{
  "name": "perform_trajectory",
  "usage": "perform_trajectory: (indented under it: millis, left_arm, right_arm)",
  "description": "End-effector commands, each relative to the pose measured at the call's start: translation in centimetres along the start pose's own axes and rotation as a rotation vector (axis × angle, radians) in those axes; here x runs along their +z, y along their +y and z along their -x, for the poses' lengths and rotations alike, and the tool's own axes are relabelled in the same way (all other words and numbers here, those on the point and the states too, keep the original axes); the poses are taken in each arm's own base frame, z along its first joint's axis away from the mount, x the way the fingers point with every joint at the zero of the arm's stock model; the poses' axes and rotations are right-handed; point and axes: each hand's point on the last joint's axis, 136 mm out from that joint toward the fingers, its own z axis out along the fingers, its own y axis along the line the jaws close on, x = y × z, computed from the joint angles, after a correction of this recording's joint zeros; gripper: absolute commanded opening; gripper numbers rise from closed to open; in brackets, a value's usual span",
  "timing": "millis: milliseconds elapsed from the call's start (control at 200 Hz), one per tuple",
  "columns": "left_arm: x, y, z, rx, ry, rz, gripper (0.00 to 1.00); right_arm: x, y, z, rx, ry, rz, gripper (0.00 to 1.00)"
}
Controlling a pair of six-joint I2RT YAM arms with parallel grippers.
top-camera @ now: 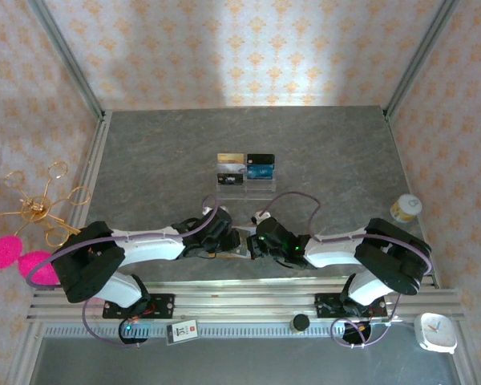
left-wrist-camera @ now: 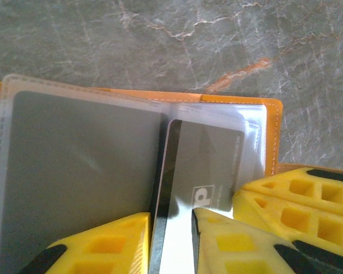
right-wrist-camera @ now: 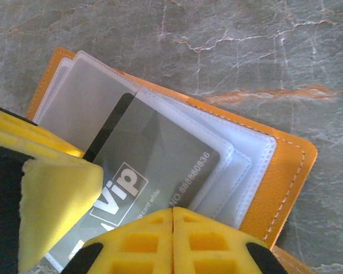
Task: Take the credit cards out of the card holder
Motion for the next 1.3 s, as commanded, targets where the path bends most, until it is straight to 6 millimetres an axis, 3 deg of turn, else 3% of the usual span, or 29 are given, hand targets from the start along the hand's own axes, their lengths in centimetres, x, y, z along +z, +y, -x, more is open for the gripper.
perform_trajectory:
  millis: [0,125,290,506,781,911,966,1131,1296]
  left_arm:
    - [-0.1,0.9,-0.3,-0.003,-0.015,0.016,0.21]
    - [-0.4,1.0,-0.2,-0.022,-0.03,-0.004,0.18]
    - [-0.7,0.9,-0.3,-0.041,-0.044,-0.036,0.0]
    - [-1.7,0.3,0.2,-0.049,-0.077,-0.096,0.0]
    - [-1.7,1.8,-0.6,-0.051,-0.046,-0.097,0.0]
    - [-1.9,2.0,-0.4,-0.047,-0.056,-0.131,0.0]
    - [-1.9,1.8,-0.5,-0.047,-0.055,-0.159,0.0]
    - [-1.9,0.3,-0.7,-0.013,-0.038,-0.24,0.0]
    - [-2.5,-1.7,-0.6,0.017,-0.041,-0.348,0.0]
  right_arm:
    - [0.3,-1.6,-3.2,0.013,0.104,-0.04,0.07]
    - [0.3,-1.7,-3.1,0.017,0.101,-0.047,0.07]
    - [0.3,-1.8,-3.2,0.02,0.104,-0.05,0.06]
    - [0.3,-3.3,-3.5,0.029,0.107,-0.131,0.03]
    - [-0.1,-5.7,-4.3,0.033,0.117,-0.245,0.0]
    - [-0.5,-5.7,-3.7,0.033,0.098,-0.254,0.01]
    - [-0.7,-5.1,-3.2,0.025,0.079,-0.221,0.05]
    - [-2.0,-1.5,-0.4,-0.022,-0.013,-0.061,0.34]
    - [-1.7,-0.6,0.3,-0.032,0.0,-0.046,0.44]
